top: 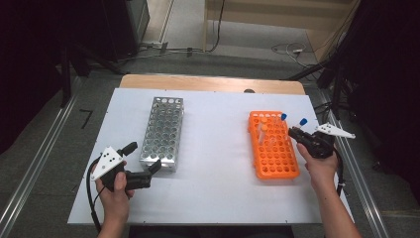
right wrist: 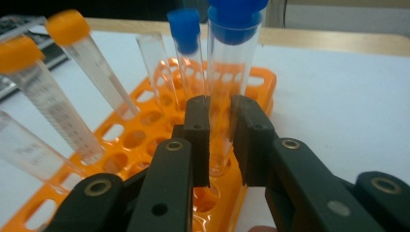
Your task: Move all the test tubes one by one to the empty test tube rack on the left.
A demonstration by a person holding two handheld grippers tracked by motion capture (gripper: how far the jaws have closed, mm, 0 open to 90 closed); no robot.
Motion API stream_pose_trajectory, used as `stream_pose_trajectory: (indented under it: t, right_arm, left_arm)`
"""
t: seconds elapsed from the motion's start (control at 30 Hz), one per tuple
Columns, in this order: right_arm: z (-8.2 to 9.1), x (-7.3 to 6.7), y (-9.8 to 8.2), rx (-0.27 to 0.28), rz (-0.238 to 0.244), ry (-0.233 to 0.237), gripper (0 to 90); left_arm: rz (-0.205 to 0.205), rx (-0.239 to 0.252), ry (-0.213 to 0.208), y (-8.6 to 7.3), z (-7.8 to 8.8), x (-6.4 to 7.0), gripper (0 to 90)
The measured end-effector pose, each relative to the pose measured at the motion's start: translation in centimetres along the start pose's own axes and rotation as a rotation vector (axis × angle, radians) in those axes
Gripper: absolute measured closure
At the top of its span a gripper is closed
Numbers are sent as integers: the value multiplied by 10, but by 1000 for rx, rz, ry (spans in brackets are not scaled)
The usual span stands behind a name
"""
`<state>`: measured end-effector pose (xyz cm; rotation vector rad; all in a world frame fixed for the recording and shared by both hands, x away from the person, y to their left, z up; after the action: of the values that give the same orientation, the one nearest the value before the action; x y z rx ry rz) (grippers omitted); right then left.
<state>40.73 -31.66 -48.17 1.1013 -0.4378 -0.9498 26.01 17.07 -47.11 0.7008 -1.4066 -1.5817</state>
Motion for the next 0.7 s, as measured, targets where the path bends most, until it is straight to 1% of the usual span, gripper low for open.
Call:
stream_pose_trajectory:
  t: [0.13,0.17,0.23,0.27,0.3,0.33,0.37,0.47,0.5,0.53,0.6,0.7]
  right_arm:
    - [12,-8,12,11,9,11,751]
    - [15,-11,14,12,14,14,751]
    - [22,-18,18,17,39,23,751]
    - [22,-18,18,17,39,23,751]
    - [29,-25,23,25,51,33,751]
    - [29,-25,23,25,51,33,751]
    - [36,-32,27,35,57,45,752]
    - [47,-43,31,44,55,71,752]
    - [50,-47,33,46,59,80,752]
    - [53,-51,34,49,64,88,752]
    - [57,-60,35,53,73,110,752]
    - [60,-72,34,47,85,144,752]
  left_arm:
    - [-4,2,-4,1,0,3,0]
    - [-4,2,-4,1,0,3,0]
    - [-13,3,-7,3,0,5,0]
    - [-13,3,-7,3,0,5,0]
    - [-16,4,-9,4,0,6,0]
    - [-18,2,-11,4,0,7,0]
    - [-18,5,-14,5,0,8,0]
    - [-25,3,-19,6,0,11,0]
    - [-31,2,-27,7,-1,13,0]
    - [-31,2,-27,7,-1,13,0]
    - [-40,-2,-36,8,-2,18,0]
    - [-43,-1,-40,10,-2,21,0]
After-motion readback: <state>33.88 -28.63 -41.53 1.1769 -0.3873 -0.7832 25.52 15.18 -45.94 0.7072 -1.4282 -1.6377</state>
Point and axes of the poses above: each handheld gripper's, and its own axes: z roughly backward along the jaws, y roughly out of its top, x roughly to its right, the point moved 6 cm from there along -z, roughly forward along the jaws, and after that the axes turned 4 degrees about y, right-handed, at the moved point
